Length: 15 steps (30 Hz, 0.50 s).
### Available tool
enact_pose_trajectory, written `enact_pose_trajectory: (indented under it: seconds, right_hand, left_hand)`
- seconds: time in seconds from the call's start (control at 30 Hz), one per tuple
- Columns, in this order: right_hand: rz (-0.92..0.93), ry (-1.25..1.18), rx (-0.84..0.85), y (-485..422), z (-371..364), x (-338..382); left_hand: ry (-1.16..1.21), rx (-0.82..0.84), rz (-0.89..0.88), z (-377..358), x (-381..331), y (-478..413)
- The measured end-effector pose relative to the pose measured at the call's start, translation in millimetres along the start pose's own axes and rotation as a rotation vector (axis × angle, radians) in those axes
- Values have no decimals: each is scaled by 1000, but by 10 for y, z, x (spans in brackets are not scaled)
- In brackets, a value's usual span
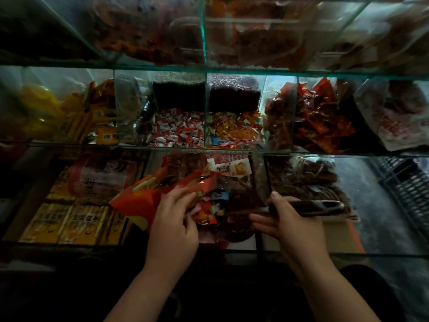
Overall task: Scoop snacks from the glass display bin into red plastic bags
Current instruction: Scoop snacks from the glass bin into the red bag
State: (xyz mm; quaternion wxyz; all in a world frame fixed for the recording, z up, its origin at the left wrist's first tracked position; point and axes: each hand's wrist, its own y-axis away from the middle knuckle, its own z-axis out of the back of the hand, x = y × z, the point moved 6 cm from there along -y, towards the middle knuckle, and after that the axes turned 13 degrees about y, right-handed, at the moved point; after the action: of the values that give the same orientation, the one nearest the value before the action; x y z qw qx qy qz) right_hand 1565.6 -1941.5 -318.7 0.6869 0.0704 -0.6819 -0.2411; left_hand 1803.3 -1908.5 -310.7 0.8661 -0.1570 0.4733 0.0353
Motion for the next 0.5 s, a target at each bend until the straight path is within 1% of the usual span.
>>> enact_pose_trajectory:
  seconds: [0.07,0.1,0.2,0.27,0.4,0.43,0.5]
  right_hand:
    - [29,1,-24,41,120,58]
    - [48,3,-41,59,175,93]
    - [100,-5,-77,138,301,202]
    - [125,4,-70,196,324,266]
    - [151,-26,-46,317,337,356]
    - [160,-32,-33,344,327,380]
    - [166,-35,15,393,300,413]
  left_hand:
    - [-128,-3,-77,-7,-89,-15]
    - [-132,-1,-100,-19,-133,-29]
    - [-12,53,-119,-114,-266,-78]
    - [-37,120,-66,-229,-267,-134]
    - [-135,315,138,-520,-43,-255]
    - [-124,344,159,-576,-5,-286]
    - [-95,344,139,-645,14,-353]
